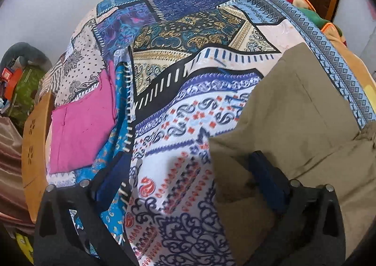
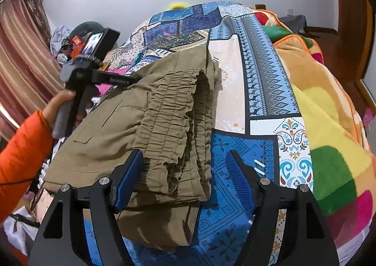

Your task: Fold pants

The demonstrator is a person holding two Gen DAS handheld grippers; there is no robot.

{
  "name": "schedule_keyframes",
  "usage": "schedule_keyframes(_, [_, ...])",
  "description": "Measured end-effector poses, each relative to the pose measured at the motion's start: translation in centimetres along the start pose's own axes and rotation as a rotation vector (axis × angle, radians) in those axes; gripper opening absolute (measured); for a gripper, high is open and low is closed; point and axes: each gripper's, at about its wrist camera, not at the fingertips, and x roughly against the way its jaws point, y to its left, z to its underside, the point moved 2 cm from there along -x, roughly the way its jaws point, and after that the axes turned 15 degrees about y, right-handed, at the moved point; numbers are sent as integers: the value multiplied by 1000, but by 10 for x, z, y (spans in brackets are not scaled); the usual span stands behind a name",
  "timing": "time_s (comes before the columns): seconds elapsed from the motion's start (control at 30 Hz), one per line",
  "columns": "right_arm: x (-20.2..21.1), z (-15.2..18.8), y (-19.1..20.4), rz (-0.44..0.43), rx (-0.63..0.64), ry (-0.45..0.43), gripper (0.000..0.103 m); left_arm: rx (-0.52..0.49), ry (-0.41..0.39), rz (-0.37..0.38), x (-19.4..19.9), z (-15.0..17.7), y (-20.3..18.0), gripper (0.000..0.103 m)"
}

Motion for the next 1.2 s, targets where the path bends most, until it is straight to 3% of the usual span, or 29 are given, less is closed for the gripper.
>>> schedule_keyframes(0.13, [6,-4,-2,20,-13,-15,69,54,33,9,0,16,13,103])
schedule_keyframes(0.33, [24,-4,-2,39,-15,-59,69,94,19,-89,20,74,29,103])
schedule_keyframes(0.43, [31,1,2,39,-4,-67,69,131,11,-102,31,108,37,103])
schedule_keyframes(0.77, [29,24,24,63,79,-57,69,253,-2,41,63,213,36,103])
schedule_keyframes(0.87, [23,31,24,59,83,-50,61,255,-29,61,72,228,30,103])
schedule_keyframes(1.03, [7,34,19,51,80,-7,42,259,-63,26,75,232,34,103])
schedule_keyframes(1.2, [-2,35,19,74,110,16,40,290,-60,-42,71,249,52,103])
